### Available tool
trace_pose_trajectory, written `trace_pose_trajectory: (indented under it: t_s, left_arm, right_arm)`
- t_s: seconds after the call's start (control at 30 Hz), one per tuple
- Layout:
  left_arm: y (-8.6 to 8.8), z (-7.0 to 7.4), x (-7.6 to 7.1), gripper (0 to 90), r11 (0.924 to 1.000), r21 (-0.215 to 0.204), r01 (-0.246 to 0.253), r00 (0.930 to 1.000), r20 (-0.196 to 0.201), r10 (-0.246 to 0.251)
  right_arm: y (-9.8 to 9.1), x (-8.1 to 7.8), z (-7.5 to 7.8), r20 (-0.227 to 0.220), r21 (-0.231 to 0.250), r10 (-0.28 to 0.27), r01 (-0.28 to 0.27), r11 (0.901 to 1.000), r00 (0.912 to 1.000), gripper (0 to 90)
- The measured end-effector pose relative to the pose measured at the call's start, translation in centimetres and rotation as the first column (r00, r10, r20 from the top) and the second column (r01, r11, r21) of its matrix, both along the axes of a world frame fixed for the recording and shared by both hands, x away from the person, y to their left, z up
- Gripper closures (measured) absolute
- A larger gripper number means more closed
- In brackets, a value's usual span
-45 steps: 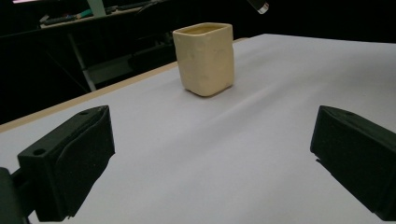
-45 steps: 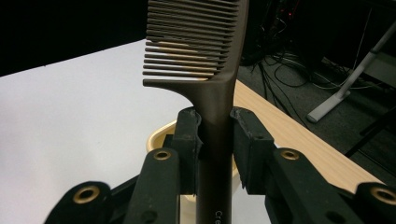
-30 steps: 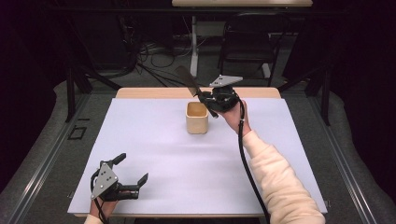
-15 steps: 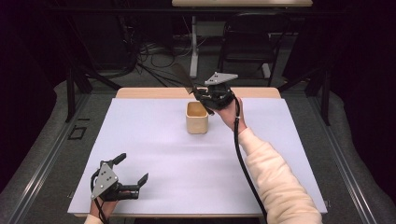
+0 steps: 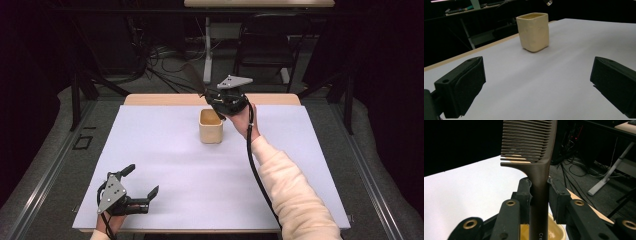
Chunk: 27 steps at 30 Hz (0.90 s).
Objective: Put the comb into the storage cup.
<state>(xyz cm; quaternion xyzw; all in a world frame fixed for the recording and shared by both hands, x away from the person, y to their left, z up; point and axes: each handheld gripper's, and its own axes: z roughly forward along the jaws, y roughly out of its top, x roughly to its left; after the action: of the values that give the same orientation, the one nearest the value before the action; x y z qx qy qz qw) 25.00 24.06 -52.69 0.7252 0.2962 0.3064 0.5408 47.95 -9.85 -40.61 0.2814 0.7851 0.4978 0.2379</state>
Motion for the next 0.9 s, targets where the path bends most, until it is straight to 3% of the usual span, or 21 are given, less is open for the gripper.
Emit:
trace_pose_trajectory:
  t_s: [0.37,0.9]
  left_arm:
    - [0.0,0.0,0.01,0.0,1.0,-0.002,0.001,1.0,-0.001,-0.001]
    - [0.0,0.0,0.02,0.0,1.0,-0.001,0.001,1.0,-0.002,-0.001]
  right_arm:
    - [0.13,0.43,-0.4,0.009,0.026,-0.018,0.017,0.9995,0.9998,72.0]
    - [0.56,0.96,-1.01,0.017,0.029,-0.022,0.021,0.9993,0.9996,72.0]
